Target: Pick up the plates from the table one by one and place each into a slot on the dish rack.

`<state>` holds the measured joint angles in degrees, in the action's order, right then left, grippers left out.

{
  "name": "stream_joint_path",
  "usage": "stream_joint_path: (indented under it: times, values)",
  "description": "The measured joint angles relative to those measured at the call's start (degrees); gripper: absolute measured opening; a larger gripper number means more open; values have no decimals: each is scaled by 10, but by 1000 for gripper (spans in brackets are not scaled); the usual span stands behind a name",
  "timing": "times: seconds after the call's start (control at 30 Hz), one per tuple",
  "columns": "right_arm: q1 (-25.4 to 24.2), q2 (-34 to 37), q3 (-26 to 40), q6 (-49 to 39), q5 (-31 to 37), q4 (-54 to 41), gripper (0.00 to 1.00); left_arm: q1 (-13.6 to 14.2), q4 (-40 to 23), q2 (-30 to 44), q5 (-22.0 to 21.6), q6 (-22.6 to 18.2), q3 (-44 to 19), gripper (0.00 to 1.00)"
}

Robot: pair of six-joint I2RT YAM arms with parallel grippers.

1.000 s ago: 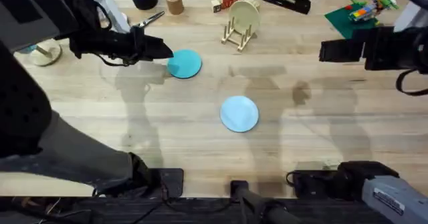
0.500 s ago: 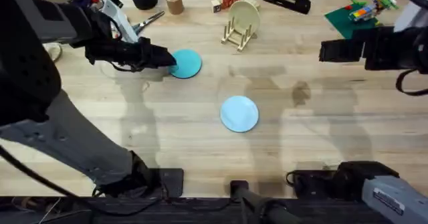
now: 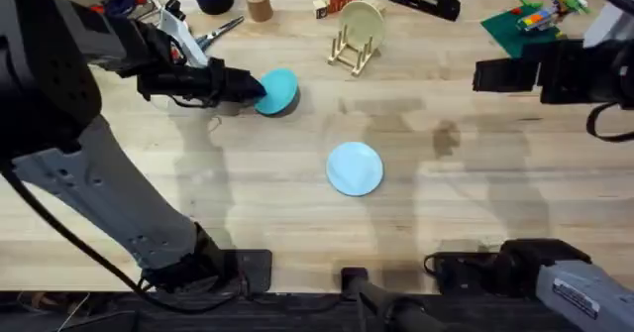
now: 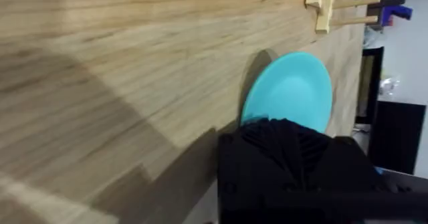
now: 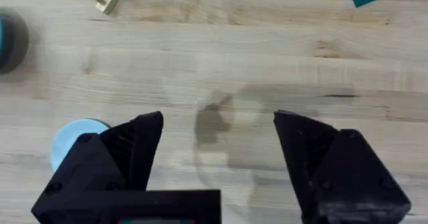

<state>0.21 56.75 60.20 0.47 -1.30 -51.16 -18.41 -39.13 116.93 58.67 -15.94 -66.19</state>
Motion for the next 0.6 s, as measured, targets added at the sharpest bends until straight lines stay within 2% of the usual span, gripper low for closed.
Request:
stream_joint_path:
  times: [0.17,0.4,0.6]
  values:
    - [0,0,0,0,-9,0,996,-1,0,3,7,-2,0,41]
    - [6,5,0,29,-86,4,996,-1,0,4,7,-2,0,41]
    - [64,56,0,92,-125,70,995,-1,0,3,7,-2,0,40]
